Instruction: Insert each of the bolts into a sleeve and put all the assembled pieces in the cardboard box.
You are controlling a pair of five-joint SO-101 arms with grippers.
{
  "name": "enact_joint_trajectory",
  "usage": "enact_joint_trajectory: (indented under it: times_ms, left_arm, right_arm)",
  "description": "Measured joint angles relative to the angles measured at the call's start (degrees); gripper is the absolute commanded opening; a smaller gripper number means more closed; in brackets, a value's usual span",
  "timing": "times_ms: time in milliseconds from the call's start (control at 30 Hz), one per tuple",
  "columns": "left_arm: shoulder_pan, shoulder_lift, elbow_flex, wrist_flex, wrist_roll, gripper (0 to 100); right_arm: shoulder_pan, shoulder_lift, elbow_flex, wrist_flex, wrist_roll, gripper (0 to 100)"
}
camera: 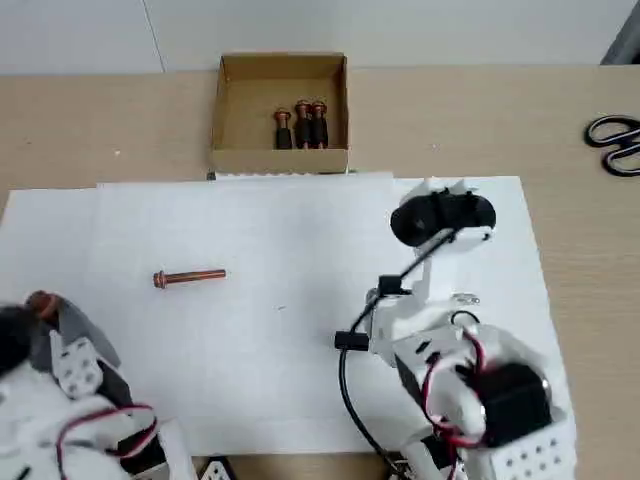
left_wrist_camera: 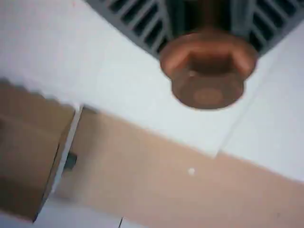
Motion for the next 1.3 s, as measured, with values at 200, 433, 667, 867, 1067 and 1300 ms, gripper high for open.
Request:
enact_joint_trajectory:
  times_ms: [200, 433, 667, 867, 1067, 1300]
  left_arm:
    - [0.0, -13.01, 11.08, -3.43, 0.44, 0]
    - [4.48, -13.27, 15.91, -5.45, 8.97, 0]
    - [22.51, -13.27, 23.03, -14.24, 14.95, 0]
    - [34.81, -13.1, 31.03, -26.99, 15.21, 0]
    - [43.43, -12.84, 35.6, -32.53, 15.21, 0]
    - [48.53, -13.1, 35.78, -33.41, 15.21, 0]
  right_arm:
    - [0.09, -9.93, 12.31, -8.62, 0.62, 0.3]
    - [-3.43, -21.27, 26.55, -18.2, 8.62, 0.3]
    - [-13.98, -35.43, 40.7, -25.32, 16.44, 0.3]
    - [-17.85, -37.27, 43.08, -31.56, 20.75, 0.3]
    - [-19.96, -37.27, 44.84, -34.2, 24.44, 0.3]
    - [-22.95, -37.27, 47.03, -34.99, 24.7, 0.3]
